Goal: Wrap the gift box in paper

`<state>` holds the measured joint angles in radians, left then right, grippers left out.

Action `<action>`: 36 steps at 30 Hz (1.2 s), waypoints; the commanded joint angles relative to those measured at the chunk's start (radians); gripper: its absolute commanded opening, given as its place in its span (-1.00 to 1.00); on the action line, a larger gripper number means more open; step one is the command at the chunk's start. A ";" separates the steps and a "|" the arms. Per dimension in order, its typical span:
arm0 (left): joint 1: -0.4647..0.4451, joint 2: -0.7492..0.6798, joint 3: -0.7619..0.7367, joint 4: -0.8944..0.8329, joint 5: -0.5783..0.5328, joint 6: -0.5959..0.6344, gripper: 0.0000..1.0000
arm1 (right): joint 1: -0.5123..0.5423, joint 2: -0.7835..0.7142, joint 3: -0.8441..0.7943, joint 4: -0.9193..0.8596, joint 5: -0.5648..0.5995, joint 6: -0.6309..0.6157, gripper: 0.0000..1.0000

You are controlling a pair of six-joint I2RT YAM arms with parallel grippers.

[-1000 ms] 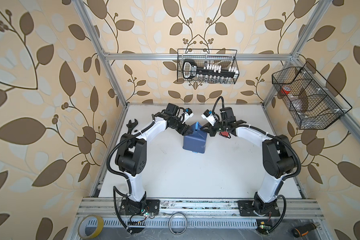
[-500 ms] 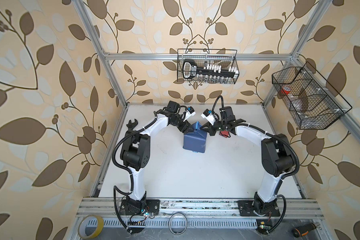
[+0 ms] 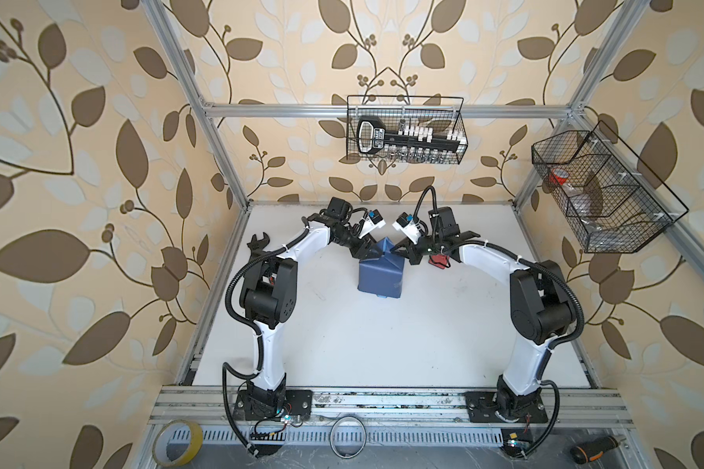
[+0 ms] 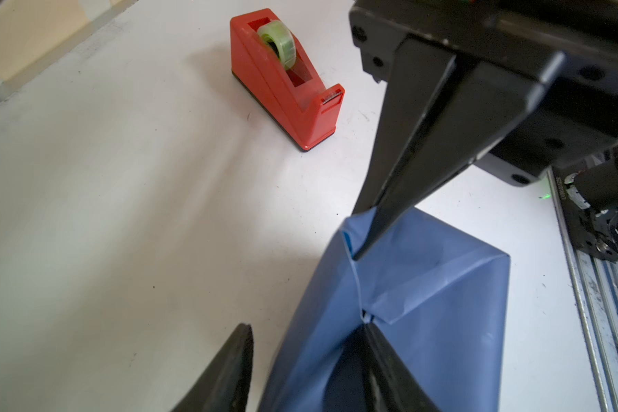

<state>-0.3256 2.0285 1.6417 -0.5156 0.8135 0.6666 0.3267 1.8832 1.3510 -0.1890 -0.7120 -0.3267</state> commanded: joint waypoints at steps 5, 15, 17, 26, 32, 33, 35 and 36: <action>0.005 0.022 0.079 -0.061 0.068 0.094 -0.25 | -0.003 0.028 0.058 -0.025 -0.040 -0.061 -0.95; 0.003 -0.010 0.040 -0.052 0.058 0.111 -0.73 | -0.004 0.044 0.093 -0.059 -0.040 -0.079 -0.89; 0.002 -0.034 0.007 -0.012 0.053 0.089 -0.83 | -0.005 0.040 0.094 -0.062 -0.038 -0.079 -0.84; -0.009 -0.201 -0.215 0.226 -0.022 -0.025 -0.93 | -0.005 -0.059 -0.008 0.021 0.007 0.069 -0.22; -0.027 -0.298 -0.353 0.353 -0.087 -0.038 -0.93 | -0.005 -0.164 -0.147 0.152 0.063 0.282 0.09; -0.031 -0.309 -0.369 0.368 -0.100 -0.035 -0.93 | -0.005 -0.174 -0.164 0.164 0.078 0.318 0.11; -0.039 -0.332 -0.409 0.407 -0.114 -0.034 -0.92 | -0.006 -0.186 -0.182 0.179 0.121 0.418 0.15; -0.042 -0.342 -0.423 0.420 -0.123 -0.032 -0.92 | -0.005 -0.188 -0.191 0.187 0.137 0.470 0.17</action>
<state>-0.3550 1.7535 1.2503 -0.1913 0.7200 0.6395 0.3248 1.7081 1.1931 -0.0589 -0.6331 -0.0200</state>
